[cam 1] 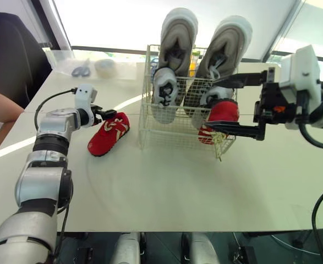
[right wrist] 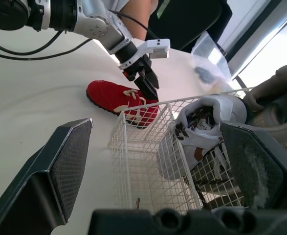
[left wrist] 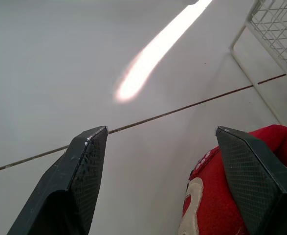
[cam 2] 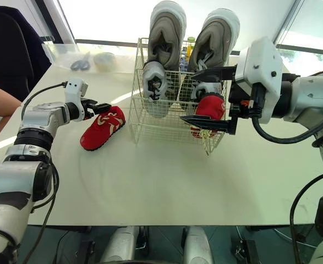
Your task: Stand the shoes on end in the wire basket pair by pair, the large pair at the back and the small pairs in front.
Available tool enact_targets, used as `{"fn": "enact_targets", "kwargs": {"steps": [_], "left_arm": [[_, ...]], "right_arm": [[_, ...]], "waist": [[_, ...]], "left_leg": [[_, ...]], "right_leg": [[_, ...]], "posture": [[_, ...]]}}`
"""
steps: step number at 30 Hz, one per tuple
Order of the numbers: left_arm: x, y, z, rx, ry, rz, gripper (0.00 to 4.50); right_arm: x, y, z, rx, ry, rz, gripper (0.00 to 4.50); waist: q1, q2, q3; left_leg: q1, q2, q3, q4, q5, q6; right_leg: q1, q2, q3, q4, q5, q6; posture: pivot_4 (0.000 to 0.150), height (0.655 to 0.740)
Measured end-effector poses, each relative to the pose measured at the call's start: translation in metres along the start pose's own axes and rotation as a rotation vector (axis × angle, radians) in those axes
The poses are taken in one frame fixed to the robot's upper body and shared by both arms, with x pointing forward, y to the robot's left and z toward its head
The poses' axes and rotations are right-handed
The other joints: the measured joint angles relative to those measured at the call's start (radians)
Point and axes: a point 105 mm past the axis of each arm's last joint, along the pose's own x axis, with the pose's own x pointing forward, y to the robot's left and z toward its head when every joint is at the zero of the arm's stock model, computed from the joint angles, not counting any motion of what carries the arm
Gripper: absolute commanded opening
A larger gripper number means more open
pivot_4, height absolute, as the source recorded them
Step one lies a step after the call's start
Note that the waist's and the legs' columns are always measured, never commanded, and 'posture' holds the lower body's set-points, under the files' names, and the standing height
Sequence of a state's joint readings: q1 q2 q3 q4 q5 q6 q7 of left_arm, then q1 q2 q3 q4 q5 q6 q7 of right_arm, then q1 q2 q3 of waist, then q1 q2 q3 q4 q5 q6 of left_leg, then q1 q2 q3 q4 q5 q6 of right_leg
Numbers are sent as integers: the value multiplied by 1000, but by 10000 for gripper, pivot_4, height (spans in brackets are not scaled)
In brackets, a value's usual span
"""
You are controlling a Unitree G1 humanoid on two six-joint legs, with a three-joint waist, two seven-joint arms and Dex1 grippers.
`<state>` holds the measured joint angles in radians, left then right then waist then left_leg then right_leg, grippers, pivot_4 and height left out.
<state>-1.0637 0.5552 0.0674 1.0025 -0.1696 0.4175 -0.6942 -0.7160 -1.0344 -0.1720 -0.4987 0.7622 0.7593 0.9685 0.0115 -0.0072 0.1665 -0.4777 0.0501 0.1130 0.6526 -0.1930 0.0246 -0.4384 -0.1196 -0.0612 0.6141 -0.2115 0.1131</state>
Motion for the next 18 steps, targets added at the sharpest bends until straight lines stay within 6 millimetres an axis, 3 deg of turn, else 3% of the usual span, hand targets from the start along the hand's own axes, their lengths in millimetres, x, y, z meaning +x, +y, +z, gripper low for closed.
{"fn": "enact_targets", "kwargs": {"steps": [13,18], "left_arm": [[-18,-9,12,-14,9,-182,35848],[-17,-14,5,47,84,-200,35848]], "right_arm": [[0,1,1,-4,3,0,45000],[0,1,1,-5,3,0,45000]], "waist": [[2,0,0],[0,0,0]], "left_leg": [[-1,0,0,1,0,0],[-1,0,0,0,0,0]], "right_leg": [[0,0,0,0,0,0],[0,0,0,0,0,0]], "posture": [[1500,7400],[1500,7400]]}}
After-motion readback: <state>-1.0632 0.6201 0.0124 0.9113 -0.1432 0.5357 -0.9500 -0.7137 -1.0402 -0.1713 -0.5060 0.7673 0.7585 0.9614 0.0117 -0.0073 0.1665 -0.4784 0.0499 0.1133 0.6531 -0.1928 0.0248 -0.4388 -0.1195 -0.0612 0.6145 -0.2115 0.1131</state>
